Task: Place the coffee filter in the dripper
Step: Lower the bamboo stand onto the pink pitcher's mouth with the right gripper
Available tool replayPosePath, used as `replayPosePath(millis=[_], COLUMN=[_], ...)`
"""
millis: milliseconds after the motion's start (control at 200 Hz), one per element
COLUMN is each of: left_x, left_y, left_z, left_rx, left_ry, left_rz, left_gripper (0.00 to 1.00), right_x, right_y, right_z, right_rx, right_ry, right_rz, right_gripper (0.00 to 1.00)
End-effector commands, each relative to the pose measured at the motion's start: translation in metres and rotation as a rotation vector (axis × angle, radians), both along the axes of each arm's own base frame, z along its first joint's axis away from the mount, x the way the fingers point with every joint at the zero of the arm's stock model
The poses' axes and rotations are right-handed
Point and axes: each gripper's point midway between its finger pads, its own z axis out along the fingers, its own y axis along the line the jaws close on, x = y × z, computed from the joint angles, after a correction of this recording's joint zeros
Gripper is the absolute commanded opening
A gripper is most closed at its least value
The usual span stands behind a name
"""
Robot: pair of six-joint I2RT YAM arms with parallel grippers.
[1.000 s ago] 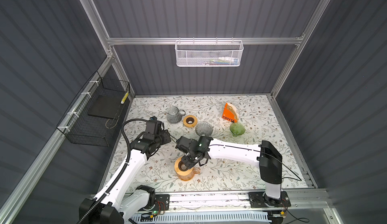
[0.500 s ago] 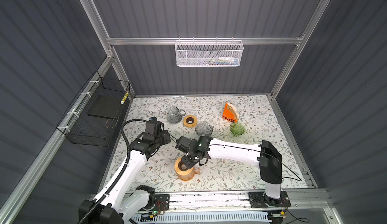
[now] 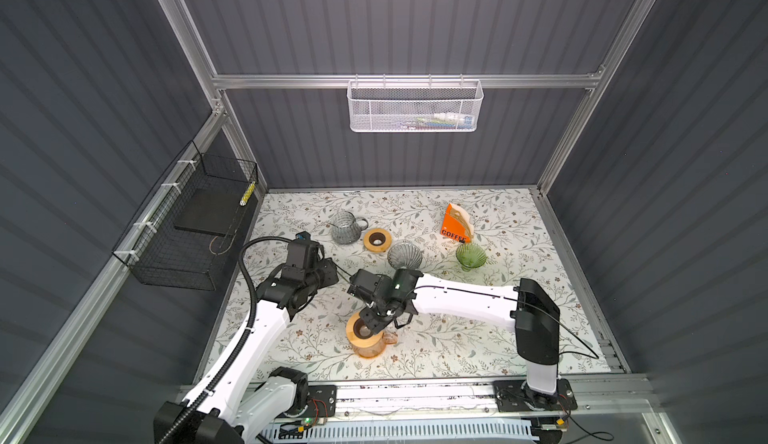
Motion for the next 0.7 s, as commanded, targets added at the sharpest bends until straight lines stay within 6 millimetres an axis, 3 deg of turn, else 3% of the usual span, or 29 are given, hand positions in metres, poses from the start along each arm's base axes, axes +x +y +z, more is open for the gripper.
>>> replayPosePath(millis=[0,695], left_x=[-0.006,-0.009], left_y=[0.001,0.004], left_z=[0.003,0.007], left_rx=[0.017,0.017], left_ry=[-0.003,-0.01], left_rz=[-0.015,-0.008], left_gripper=[0.57,0.57], right_x=[0.001,0.002], right_y=[-0.005,-0.017], right_z=[0.007,0.009], right_rx=[-0.012,-0.023], right_ry=[-0.018,-0.037], right_rz=[-0.014,-0.036], right_gripper=[0.43,0.43])
